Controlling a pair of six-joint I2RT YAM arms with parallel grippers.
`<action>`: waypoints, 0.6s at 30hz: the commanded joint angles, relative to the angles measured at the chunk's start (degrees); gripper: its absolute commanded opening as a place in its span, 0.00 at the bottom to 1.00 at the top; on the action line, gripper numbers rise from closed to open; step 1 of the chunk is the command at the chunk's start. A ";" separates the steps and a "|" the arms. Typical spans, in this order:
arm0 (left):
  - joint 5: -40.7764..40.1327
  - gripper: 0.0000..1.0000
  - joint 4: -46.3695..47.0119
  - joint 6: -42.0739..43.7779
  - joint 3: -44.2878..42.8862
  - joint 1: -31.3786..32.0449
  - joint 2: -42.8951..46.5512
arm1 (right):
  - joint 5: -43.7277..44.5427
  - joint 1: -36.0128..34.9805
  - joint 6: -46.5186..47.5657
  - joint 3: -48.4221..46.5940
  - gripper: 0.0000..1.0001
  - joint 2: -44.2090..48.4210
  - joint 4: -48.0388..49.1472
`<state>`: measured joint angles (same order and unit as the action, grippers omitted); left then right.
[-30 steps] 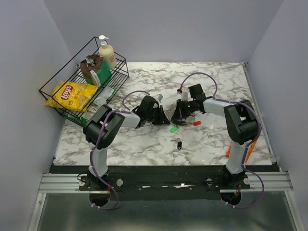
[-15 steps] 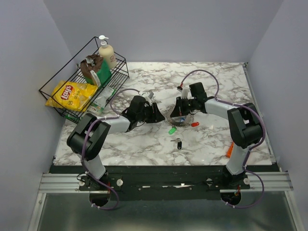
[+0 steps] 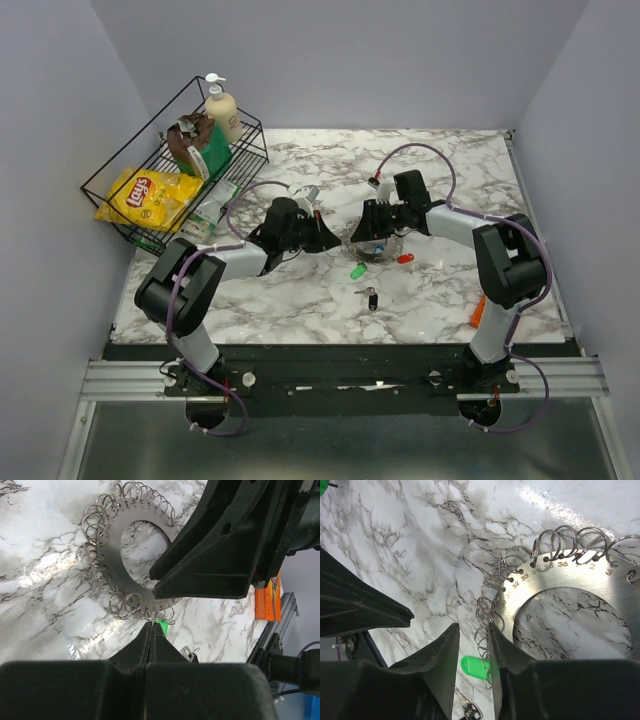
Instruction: Put the keys on the keyring
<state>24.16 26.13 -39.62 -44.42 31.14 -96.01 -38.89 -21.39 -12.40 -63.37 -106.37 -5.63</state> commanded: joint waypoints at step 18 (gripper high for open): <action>5.28 0.00 2.79 -6.00 -5.58 1.47 -13.24 | -4.26 -0.32 -1.13 -2.54 0.51 -5.69 1.67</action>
<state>27.75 27.62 -44.99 -48.29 32.34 -107.94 -41.36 -21.39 -12.88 -64.55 -110.50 -4.93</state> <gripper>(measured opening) 0.009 0.504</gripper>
